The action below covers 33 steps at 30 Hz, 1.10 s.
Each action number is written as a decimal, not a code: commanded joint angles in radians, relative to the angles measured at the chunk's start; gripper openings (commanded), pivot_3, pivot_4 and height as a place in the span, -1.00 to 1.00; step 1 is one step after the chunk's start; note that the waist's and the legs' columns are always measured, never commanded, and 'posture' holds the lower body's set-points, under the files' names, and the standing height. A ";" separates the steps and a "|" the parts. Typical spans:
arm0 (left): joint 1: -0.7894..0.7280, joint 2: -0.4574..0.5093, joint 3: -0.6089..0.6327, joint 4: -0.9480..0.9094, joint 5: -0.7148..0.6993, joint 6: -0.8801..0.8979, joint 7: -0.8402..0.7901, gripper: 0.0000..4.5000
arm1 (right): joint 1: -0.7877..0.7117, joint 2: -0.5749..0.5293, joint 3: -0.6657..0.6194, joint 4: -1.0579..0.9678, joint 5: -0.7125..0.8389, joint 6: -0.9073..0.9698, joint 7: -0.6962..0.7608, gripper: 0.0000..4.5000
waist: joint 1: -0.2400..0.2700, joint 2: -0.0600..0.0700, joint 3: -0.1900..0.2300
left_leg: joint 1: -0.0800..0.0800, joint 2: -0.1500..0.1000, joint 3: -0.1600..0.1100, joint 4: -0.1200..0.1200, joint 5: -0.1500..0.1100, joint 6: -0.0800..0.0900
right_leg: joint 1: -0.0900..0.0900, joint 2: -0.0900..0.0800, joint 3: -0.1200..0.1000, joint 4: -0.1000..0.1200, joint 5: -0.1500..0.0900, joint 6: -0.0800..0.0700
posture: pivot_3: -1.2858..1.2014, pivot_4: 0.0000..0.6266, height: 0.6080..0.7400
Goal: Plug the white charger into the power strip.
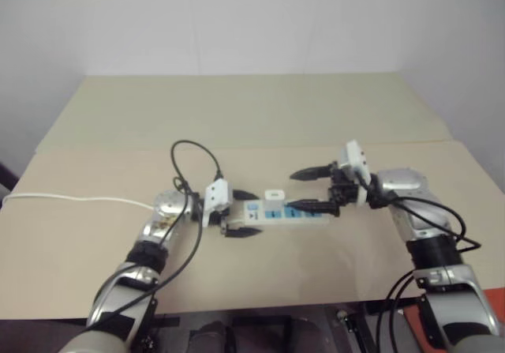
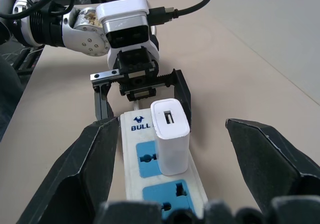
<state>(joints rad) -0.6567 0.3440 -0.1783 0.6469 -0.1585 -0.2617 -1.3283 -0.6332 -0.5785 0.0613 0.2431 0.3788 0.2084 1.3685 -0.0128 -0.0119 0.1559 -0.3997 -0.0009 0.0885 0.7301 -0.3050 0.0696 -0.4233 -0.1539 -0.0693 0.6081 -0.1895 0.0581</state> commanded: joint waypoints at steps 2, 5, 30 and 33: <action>-0.019 0.009 0.016 0.000 -0.016 -0.009 -0.018 0.99 | 0.004 -0.022 -0.046 -0.038 0.032 0.012 -0.011 0.80 | 0.000 0.000 0.000 | 0.000 0.000 0.000 0.000 0.000 0.000 | 0.000 0.000 0.000 0.000 0.000 0.000 | 0.03 -0.52 1.00; -0.021 0.019 0.030 -0.017 -0.036 0.004 -0.034 0.99 | 0.003 -0.027 -0.053 -0.035 0.035 0.016 -0.015 0.80 | 0.000 0.000 0.000 | 0.000 0.000 0.000 0.000 0.000 0.000 | 0.000 0.000 0.000 0.000 0.000 0.000 | 0.03 -0.52 1.00; 0.096 0.308 0.194 -0.433 -0.212 0.270 -0.041 0.99 | 0.173 -0.259 -0.254 0.015 0.040 -0.055 -0.030 0.80 | 0.003 0.000 0.001 | 0.000 0.000 0.000 0.000 0.000 0.000 | 0.000 0.000 0.000 -0.001 0.000 0.000 | 0.03 -0.52 1.00; 0.130 0.315 0.205 -0.485 -0.224 0.297 -0.011 0.99 | 0.203 -0.299 -0.268 0.066 0.027 -0.090 -0.019 0.80 | 0.004 0.000 0.002 | -0.001 0.000 0.000 0.000 0.000 0.000 | 0.000 0.000 0.000 -0.001 0.000 0.000 | 0.03 -0.52 1.00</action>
<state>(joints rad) -0.5213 0.6449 -0.0015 0.2189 -0.3571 0.0262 -1.3600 -0.4238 -0.8499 -0.1639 0.2957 0.4063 0.1572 1.3381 -0.0085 -0.0123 0.1574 -0.4005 -0.0007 0.0885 0.7298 -0.3050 0.0695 -0.4234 -0.1538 -0.0695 0.6067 -0.1897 0.0585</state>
